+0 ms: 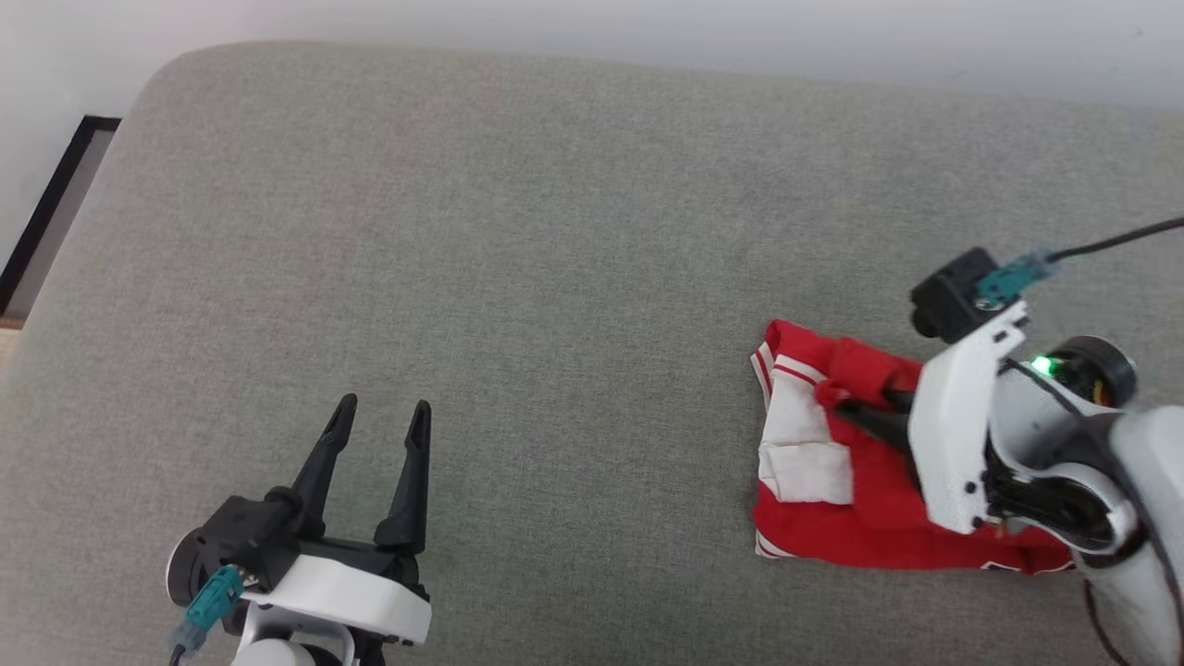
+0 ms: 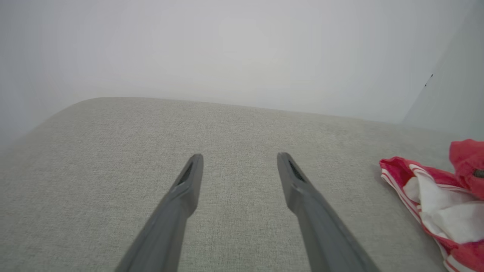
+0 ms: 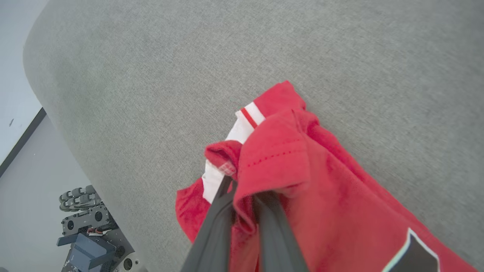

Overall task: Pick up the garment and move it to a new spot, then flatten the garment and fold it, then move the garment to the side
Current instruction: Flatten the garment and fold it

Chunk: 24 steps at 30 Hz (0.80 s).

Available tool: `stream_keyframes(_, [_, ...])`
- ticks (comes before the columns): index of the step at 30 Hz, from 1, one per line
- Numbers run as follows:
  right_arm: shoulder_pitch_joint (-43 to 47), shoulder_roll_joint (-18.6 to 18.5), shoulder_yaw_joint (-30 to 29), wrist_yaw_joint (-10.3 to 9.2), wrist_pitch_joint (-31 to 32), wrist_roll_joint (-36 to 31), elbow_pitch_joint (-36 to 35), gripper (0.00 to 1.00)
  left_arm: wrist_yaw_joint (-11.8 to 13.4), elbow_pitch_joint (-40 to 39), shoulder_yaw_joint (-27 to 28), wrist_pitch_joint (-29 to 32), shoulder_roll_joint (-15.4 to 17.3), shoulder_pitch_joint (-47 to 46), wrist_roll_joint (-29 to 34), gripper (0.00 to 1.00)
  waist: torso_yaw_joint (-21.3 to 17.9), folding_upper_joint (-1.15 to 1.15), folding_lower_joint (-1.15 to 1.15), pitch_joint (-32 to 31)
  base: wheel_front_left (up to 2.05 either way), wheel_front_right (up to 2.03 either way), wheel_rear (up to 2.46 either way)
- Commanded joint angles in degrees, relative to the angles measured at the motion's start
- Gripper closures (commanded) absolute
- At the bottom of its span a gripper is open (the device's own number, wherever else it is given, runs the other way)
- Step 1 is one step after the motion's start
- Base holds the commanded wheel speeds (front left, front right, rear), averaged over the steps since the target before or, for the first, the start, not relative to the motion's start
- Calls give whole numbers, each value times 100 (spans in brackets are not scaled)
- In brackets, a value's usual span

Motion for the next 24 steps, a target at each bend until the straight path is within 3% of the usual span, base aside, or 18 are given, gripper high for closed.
stream_keyframes(1, [-173,61,174,-4,-83,37,153,100,-12,-1,-7,-28,-5,-104,-16,0,46,0,0,61,0,0,0])
stream_keyframes(6, [-433,131,475,-3,-375,55,604,100,-12,37,-64,-28,-30,-163,-47,0,109,0,0,147,0,0,0])
stream_keyframes(8, [-482,125,563,-3,-501,99,783,65,-12,53,-85,-28,-39,-206,-49,0,127,0,0,166,0,0,0])
stream_keyframes(9, [-482,125,563,-3,-501,99,783,65,-12,53,-85,-28,-39,-206,-49,0,127,0,0,166,0,0,0])
stream_keyframes(10, [-489,121,612,-3,-552,142,858,52,-12,57,-89,-28,-44,-213,-58,0,131,0,0,169,0,0,0])
stream_keyframes(11, [-508,109,634,-3,-618,181,921,0,-12,61,-87,-28,-48,-219,-57,0,130,0,0,173,0,0,0])
stream_keyframes(24, [-574,-51,617,-3,-1467,721,1227,0,-13,160,6,-28,71,-109,-226,0,-274,0,0,-44,0,0,0])
